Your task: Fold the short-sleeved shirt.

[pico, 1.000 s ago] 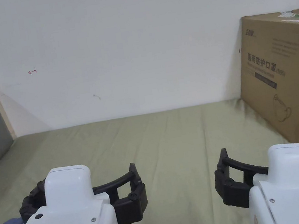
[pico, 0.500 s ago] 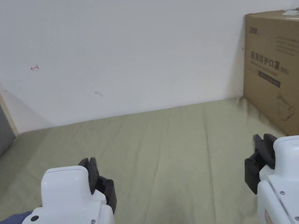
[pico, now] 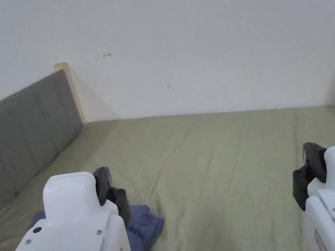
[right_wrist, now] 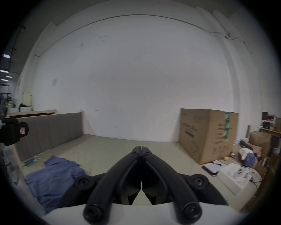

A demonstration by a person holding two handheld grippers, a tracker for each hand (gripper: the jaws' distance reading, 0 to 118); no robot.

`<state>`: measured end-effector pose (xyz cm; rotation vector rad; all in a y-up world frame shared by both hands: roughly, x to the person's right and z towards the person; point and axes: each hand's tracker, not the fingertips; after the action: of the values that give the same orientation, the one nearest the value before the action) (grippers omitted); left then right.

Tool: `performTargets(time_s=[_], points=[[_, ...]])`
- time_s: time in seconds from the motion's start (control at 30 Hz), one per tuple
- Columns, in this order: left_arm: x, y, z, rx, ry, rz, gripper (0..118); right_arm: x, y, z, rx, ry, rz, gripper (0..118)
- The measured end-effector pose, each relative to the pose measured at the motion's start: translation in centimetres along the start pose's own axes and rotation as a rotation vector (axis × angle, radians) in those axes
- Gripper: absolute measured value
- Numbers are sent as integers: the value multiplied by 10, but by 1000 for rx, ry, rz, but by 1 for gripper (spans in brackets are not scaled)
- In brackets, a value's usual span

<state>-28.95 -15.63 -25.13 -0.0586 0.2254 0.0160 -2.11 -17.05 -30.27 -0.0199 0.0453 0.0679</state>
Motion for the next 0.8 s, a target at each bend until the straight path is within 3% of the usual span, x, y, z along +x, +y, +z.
performTargets(time_s=[0.23,0.5,0.7,0.8], points=[[-68,-10,19,-62,226,6,0,-79,0,-15,-28,254,17,0],[-94,-35,-14,-206,203,44,0,-107,-14,-25,-80,300,41,0],[-116,-103,-117,-475,117,224,0,-105,-32,-40,-167,292,39,0],[-121,-152,-173,-636,128,210,0,-103,-43,-46,-209,281,54,0]])
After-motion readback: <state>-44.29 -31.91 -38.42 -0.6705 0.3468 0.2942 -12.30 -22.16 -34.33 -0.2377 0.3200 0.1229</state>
